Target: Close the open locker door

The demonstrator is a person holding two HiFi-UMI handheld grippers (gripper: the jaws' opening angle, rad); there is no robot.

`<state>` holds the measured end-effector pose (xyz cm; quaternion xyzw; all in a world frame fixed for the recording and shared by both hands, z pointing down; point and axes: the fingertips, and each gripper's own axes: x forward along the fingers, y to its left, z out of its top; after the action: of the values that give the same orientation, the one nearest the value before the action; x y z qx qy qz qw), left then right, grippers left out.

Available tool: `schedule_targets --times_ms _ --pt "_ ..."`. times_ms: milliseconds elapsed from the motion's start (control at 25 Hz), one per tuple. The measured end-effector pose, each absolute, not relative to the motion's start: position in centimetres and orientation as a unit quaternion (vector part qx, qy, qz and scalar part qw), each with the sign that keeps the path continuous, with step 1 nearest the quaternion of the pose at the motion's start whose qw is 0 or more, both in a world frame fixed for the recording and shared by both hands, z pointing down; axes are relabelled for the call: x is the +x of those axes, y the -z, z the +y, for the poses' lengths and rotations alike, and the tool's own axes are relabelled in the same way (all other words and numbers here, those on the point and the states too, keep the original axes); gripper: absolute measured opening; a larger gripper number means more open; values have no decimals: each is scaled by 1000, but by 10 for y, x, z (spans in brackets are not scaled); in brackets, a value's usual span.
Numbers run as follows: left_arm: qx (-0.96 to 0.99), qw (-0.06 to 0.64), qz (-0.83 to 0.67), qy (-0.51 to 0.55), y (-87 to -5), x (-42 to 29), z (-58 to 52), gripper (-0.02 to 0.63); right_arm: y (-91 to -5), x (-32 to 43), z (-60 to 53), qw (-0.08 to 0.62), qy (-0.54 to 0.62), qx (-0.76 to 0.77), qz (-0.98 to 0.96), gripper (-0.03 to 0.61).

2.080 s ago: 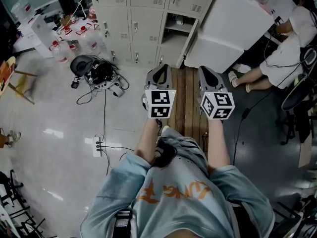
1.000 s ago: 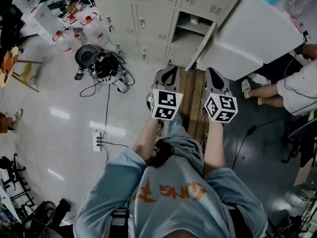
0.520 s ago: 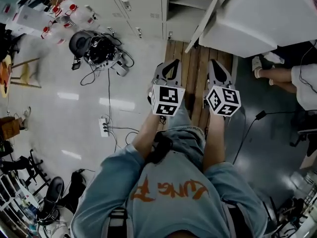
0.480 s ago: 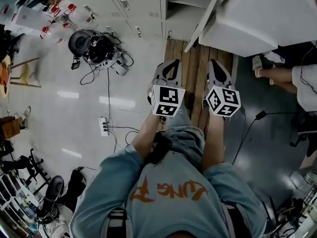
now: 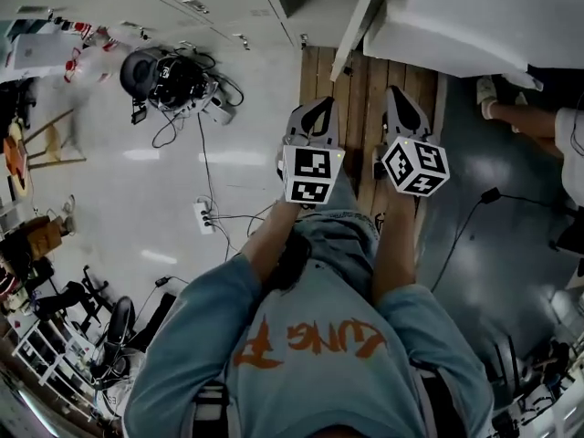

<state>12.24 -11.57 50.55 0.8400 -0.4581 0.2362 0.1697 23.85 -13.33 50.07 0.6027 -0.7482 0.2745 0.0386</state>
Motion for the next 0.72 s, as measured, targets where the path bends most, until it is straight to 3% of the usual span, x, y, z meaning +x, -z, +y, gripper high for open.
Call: schedule_targets --times_ms 720 --pt "804 159 -492 -294 -543 146 -140 21 -512 219 -184 41 -251 530 -809 37"
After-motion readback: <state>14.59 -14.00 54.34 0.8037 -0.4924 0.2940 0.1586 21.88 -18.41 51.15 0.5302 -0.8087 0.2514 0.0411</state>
